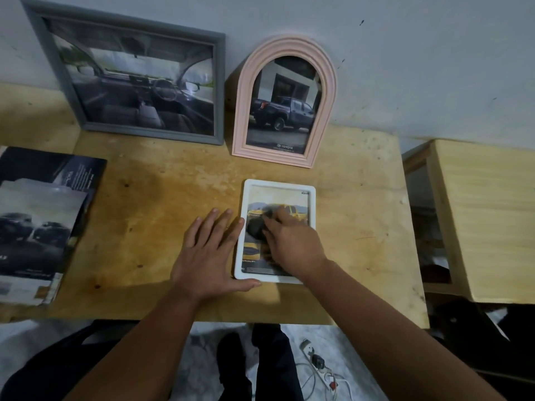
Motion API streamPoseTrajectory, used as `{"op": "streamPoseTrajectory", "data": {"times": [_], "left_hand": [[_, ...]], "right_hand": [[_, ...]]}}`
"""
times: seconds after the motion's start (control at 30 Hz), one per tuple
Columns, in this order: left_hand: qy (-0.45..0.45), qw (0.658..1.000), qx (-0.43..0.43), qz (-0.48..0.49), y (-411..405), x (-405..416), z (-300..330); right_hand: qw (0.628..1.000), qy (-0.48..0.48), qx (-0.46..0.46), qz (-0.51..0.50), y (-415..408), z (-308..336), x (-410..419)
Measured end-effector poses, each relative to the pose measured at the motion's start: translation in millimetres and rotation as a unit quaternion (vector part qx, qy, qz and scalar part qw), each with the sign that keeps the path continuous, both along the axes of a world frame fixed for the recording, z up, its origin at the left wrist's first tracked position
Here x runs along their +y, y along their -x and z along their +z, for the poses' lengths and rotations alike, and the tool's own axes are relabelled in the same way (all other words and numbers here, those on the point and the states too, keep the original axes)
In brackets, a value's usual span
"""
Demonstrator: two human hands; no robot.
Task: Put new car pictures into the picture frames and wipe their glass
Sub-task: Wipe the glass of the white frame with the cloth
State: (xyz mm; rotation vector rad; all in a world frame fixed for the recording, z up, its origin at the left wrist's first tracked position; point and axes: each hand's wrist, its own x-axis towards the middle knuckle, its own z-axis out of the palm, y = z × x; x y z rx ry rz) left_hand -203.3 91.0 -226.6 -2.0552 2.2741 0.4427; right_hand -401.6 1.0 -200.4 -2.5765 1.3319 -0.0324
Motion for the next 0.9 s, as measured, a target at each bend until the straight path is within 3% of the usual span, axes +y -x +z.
{"op": "streamPoseTrajectory", "data": {"times": [0.1,0.2,0.3,0.4,0.57,0.73,0.8,0.9], "left_hand": [[0.003,1.0,0.006,-0.001,0,1,-1],[-0.002,1.0,0.005,0.001,1,2,1],[-0.012,1.0,0.001,0.004,1,1,3],[-0.013,1.0,0.011,0.007,2,0,5],[-0.008,1.0,0.009,-0.001,-1,-2,2],[-0.008,1.0,0.015,0.002,-1,0,2],[-0.013,1.0,0.016,0.003,0,-1,4],[-0.011,1.0,0.012,0.003,0,0,5]], "right_hand": [[0.995,-0.067,-0.022,0.074,23,7,48],[0.988,-0.096,-0.037,0.113,31,18,32],[0.998,-0.009,-0.057,0.023,14,24,-28],[0.998,0.002,-0.041,-0.044,-16,13,-66],[0.999,0.009,-0.018,0.032,-21,-9,-27],[0.977,-0.117,-0.056,0.169,20,4,11],[0.983,-0.098,-0.063,0.14,34,10,-1],[0.997,0.002,-0.071,-0.008,40,10,-36]]}}
